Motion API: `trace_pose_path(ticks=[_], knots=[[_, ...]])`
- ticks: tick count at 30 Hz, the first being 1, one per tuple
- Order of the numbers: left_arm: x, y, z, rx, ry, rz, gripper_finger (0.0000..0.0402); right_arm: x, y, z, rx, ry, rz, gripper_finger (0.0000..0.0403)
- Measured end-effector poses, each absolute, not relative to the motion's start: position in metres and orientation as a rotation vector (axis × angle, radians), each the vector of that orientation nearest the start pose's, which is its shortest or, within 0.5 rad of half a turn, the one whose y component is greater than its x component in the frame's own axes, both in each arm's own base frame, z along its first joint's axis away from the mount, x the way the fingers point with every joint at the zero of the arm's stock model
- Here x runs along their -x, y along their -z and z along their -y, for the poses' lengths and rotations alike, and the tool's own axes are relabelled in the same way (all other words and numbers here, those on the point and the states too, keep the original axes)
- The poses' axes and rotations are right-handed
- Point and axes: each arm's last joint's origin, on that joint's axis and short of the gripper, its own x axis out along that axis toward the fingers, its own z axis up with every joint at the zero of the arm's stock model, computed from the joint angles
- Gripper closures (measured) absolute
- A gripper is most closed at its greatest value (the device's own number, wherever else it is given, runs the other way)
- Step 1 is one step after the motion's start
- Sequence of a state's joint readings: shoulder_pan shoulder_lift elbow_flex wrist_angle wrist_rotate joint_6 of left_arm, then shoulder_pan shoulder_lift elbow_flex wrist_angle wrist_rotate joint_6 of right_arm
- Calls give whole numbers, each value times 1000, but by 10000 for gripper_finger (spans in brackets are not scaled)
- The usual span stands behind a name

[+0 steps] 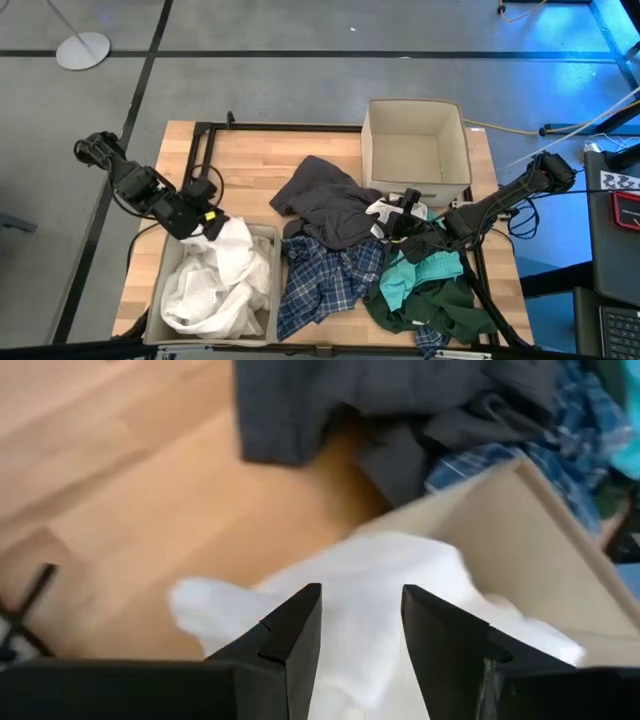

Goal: Sort clothes
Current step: Put the white shirt into the bottom left brown laundry bin

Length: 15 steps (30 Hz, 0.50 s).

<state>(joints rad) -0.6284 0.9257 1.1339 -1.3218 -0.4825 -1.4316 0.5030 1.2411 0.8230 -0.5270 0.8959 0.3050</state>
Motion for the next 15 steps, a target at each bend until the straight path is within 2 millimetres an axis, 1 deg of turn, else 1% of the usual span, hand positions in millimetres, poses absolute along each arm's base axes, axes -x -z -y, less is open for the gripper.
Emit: trace_pose_path(ticks=[4,6,12,15], knots=[[-115,-341,67,740,-493,-804,270,-215,-239,-93,324,464,-656,139],[-114,-340,66,723,-505,-816,270,-215,-239,-93,324,464,-656,139],[-117,-324,69,651,-498,-871,270,-215,-239,-93,324,464,-656,139],[-117,-322,70,652,-494,-881,270,-215,-239,-93,324,464,-655,139]])
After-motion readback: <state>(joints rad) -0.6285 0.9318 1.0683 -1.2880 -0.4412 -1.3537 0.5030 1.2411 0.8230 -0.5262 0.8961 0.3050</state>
